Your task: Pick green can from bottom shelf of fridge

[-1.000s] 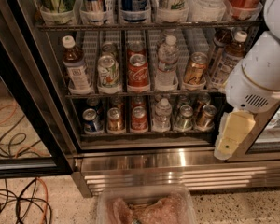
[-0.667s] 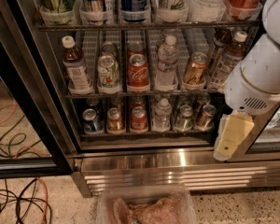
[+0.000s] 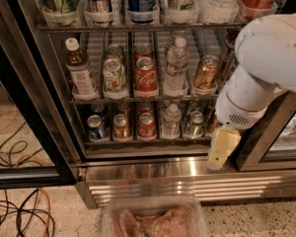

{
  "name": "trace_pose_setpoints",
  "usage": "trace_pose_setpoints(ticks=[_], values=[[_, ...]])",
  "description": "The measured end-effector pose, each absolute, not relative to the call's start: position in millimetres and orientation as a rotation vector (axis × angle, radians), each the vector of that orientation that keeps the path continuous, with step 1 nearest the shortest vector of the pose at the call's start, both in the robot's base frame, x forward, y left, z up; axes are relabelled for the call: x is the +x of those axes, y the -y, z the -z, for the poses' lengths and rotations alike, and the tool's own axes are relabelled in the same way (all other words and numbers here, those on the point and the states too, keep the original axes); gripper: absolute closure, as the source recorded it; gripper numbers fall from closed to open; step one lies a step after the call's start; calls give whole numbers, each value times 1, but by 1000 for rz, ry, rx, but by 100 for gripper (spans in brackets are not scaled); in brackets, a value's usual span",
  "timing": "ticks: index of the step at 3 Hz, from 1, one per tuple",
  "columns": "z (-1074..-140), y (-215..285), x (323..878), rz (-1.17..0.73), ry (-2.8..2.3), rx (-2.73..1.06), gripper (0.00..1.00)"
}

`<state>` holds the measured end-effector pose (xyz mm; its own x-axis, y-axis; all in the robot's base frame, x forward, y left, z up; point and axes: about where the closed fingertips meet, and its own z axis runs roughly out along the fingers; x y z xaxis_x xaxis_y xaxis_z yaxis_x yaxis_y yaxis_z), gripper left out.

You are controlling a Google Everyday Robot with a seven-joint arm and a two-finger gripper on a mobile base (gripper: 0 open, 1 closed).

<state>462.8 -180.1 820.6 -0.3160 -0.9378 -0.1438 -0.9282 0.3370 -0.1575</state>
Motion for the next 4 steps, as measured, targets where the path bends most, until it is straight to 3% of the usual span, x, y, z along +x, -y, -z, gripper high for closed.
trace_pose_setpoints(ticks=[4], values=[[-756,171,461,56,-2514,-1604,0]])
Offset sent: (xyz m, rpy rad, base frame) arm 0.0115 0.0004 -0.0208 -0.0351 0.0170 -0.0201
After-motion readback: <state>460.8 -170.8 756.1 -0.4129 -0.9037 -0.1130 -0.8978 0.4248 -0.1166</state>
